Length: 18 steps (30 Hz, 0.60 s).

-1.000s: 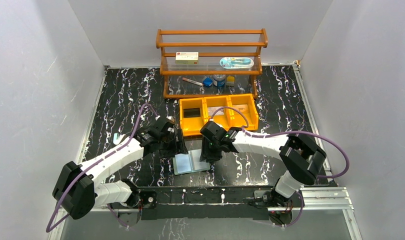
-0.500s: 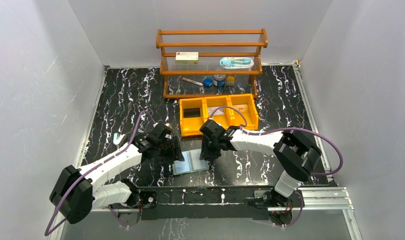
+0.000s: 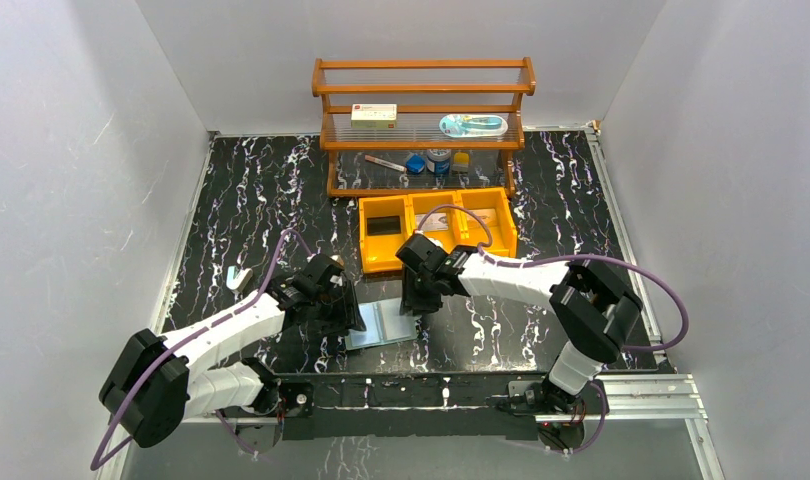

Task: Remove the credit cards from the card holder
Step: Remove the credit card from the card holder.

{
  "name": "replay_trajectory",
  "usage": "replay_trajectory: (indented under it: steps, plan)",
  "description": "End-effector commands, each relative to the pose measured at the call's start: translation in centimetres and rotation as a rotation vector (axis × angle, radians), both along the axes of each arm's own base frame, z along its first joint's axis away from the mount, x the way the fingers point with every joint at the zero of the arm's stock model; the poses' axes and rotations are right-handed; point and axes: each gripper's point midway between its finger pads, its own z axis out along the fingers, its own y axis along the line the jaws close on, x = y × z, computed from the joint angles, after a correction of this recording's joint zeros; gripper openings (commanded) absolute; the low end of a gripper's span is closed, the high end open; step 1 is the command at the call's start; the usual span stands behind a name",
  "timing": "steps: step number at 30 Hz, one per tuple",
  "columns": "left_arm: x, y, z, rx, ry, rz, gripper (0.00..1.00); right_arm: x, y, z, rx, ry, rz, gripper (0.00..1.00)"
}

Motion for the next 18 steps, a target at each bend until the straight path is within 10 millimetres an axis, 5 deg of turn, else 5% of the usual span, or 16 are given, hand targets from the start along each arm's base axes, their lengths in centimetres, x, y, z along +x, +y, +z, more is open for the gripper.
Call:
replay_trajectory:
  steps: [1, 8, 18]
  plan:
    - [-0.2, 0.6, 0.0, 0.015, 0.009, 0.014, 0.47, -0.1, 1.5, 1.3, 0.057, -0.006, 0.035, 0.42]
    - [-0.2, 1.9, -0.2, 0.088, 0.001, 0.029, 0.51, -0.5, 2.1, -0.1, 0.073, 0.028, 0.052, 0.38]
    - [-0.4, 0.6, -0.2, 0.015, 0.003, -0.019, 0.41, -0.6, 2.4, -0.5, 0.080, 0.039, 0.049, 0.32]
